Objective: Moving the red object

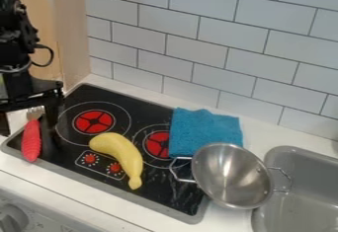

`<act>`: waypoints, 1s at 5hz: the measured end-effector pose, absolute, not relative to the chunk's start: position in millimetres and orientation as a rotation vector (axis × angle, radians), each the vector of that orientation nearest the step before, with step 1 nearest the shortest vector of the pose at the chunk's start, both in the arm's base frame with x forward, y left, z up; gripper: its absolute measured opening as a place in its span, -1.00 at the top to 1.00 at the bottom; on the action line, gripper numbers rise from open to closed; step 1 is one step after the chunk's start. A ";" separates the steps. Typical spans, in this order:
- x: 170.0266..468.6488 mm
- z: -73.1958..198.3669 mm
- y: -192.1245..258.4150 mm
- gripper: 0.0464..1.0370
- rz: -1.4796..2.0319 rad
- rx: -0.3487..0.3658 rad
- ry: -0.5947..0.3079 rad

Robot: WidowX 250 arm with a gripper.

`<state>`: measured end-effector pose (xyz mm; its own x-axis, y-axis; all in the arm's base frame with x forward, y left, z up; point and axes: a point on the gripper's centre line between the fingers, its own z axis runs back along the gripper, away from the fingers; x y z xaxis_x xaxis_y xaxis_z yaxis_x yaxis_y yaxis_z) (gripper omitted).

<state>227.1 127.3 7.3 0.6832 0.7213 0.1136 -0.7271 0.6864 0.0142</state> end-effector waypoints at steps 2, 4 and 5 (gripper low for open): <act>232.8 0.9 121.1 -0.80 0.803 0.079 -0.102; 236.0 0.5 119.9 0.29 0.791 0.108 -0.127; 234.0 0.3 119.0 0.44 0.803 0.107 -0.113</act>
